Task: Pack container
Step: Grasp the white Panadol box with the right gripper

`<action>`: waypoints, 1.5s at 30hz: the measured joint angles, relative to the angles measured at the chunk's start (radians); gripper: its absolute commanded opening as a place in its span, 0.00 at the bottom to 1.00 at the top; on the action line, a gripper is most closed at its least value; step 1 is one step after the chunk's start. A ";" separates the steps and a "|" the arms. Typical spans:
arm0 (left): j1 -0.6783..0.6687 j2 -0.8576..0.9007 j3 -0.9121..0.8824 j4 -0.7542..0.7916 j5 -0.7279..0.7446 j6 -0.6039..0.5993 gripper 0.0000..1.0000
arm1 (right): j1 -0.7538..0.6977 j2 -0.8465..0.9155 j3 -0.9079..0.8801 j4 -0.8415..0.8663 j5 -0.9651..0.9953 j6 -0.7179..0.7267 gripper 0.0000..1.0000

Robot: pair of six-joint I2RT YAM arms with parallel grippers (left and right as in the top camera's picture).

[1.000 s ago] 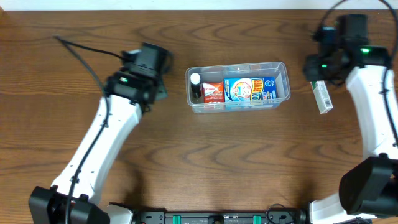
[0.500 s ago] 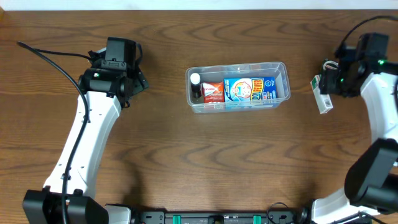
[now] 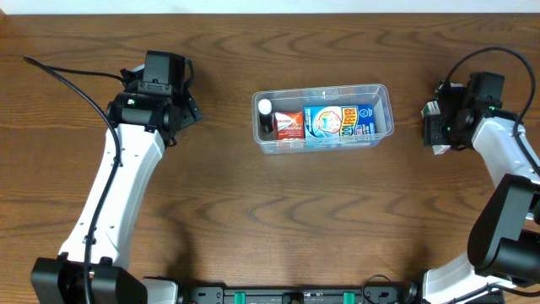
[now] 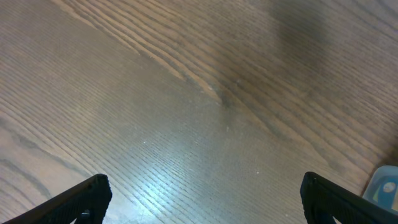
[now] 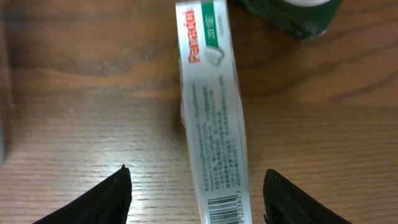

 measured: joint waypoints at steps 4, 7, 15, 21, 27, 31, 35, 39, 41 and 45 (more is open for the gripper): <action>0.000 0.000 0.000 0.000 0.000 0.000 0.98 | -0.005 0.000 -0.028 0.031 0.019 -0.017 0.59; 0.000 0.000 0.000 0.000 0.000 0.000 0.98 | -0.015 0.000 -0.033 0.039 0.022 -0.021 0.52; 0.000 0.000 0.000 0.000 0.000 0.000 0.98 | -0.023 0.000 -0.034 0.040 0.022 -0.026 0.41; 0.000 0.000 0.000 0.000 0.000 0.000 0.98 | -0.023 0.000 -0.034 0.045 0.022 -0.026 0.39; 0.000 0.000 0.000 0.000 0.000 0.000 0.98 | -0.023 0.000 -0.034 0.055 0.014 -0.026 0.41; 0.000 0.000 0.000 0.000 0.000 0.000 0.98 | -0.023 0.000 -0.034 0.056 0.014 -0.026 0.43; 0.000 0.000 0.000 0.000 0.000 0.000 0.98 | -0.023 0.008 -0.034 0.066 0.013 -0.026 0.40; 0.000 0.000 0.000 0.000 0.000 0.000 0.98 | -0.023 0.035 -0.034 0.072 0.011 -0.026 0.22; 0.000 0.000 0.000 0.000 0.000 0.000 0.98 | -0.023 0.037 -0.034 0.077 0.010 -0.027 0.21; 0.000 0.000 0.000 0.000 0.000 0.000 0.98 | -0.023 0.037 -0.034 0.077 0.010 -0.026 0.23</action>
